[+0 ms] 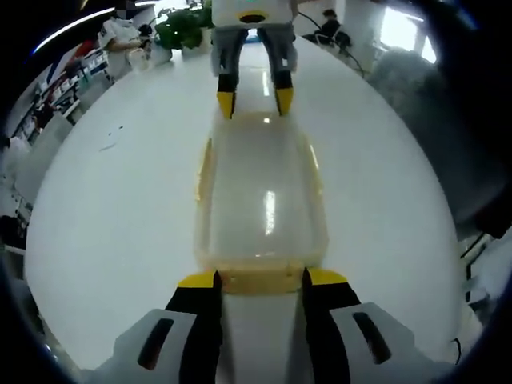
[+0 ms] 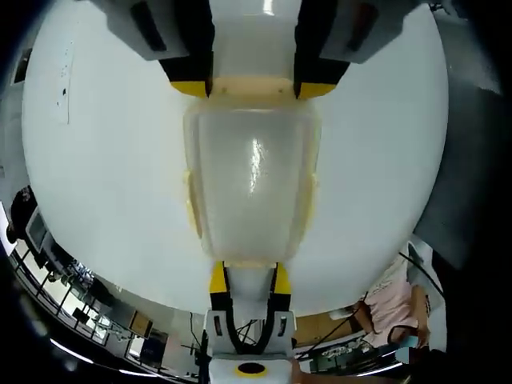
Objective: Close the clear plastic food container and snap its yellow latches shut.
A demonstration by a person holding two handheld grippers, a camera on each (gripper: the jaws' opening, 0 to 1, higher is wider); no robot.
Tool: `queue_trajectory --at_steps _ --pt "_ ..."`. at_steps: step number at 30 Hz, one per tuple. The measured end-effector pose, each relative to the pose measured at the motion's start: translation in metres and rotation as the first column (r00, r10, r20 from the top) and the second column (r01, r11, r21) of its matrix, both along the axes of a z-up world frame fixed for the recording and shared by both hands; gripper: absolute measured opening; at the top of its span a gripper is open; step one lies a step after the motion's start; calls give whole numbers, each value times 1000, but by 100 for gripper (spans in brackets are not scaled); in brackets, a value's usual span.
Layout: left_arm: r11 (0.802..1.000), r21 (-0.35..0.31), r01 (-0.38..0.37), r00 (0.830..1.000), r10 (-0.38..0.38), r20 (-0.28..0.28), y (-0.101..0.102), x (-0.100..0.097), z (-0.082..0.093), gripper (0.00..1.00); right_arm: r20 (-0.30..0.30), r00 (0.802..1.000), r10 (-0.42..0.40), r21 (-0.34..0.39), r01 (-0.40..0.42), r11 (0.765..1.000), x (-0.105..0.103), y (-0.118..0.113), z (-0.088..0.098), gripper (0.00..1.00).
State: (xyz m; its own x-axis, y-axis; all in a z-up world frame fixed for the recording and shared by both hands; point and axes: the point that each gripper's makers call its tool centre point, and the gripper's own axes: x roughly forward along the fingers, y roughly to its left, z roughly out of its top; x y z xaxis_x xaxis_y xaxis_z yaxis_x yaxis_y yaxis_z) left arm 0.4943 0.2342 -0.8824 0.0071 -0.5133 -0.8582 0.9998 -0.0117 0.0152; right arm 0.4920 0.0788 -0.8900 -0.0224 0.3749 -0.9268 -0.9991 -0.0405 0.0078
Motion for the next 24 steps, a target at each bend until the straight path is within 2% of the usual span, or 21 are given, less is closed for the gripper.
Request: queue_trajectory --at_steps 11,18,23,24 --pt "998 33 -51 999 52 -15 3 1 3 36 -5 1000 8 1 -8 1000 3 -1 2 36" --pt "997 37 -65 998 65 -3 2 -2 18 36 9 1000 17 11 -17 1000 1 -1 22 36" --pt "997 28 -77 997 77 -2 0 -3 40 36 17 999 27 7 -28 1000 0 -3 39 36" --pt "997 30 -76 997 76 -3 1 -3 42 36 16 999 31 17 -31 999 -1 -3 48 36"
